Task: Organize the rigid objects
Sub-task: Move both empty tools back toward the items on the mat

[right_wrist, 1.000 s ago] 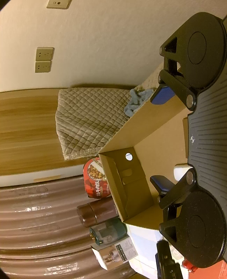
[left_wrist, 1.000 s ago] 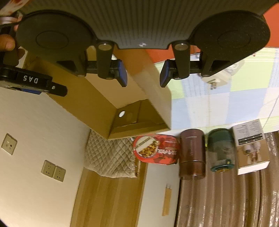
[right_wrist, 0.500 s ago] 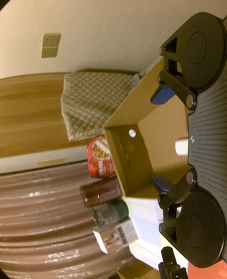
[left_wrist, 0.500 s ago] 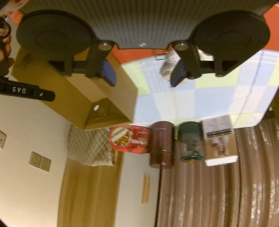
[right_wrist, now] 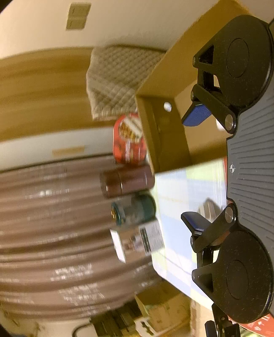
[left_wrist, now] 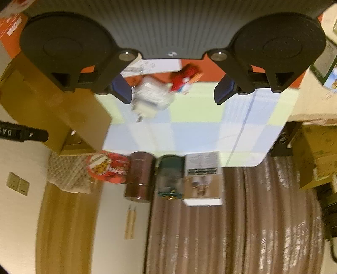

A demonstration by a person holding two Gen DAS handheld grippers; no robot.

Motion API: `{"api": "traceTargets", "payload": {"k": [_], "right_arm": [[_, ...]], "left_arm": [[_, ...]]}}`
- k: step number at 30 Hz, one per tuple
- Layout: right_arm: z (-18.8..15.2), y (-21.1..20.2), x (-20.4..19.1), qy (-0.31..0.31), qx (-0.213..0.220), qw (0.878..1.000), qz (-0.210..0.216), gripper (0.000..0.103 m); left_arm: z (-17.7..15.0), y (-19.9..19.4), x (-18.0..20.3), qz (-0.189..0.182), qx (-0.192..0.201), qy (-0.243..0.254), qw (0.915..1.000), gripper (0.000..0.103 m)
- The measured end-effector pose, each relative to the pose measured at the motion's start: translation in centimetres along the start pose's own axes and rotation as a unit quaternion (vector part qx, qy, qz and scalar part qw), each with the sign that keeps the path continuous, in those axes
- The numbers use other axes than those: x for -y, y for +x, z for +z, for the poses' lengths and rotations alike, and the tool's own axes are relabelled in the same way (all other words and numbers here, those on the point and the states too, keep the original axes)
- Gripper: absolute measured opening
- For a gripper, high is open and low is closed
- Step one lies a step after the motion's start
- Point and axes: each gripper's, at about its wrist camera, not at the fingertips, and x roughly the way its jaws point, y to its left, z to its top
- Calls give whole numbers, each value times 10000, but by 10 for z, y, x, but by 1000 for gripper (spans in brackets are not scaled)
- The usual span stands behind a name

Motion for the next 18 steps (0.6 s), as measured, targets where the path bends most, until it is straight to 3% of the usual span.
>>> {"api": "traceTargets", "payload": {"k": [9, 18], "right_arm": [[-19, 8, -44, -544, -135, 9977, 376, 85], [-70, 28, -76, -1211, -615, 9884, 683, 85]], "left_arm": [[-29, -6, -31, 289, -204, 76, 9993, 83], [-35, 22, -37, 29, -564, 409, 9976, 83]]}}
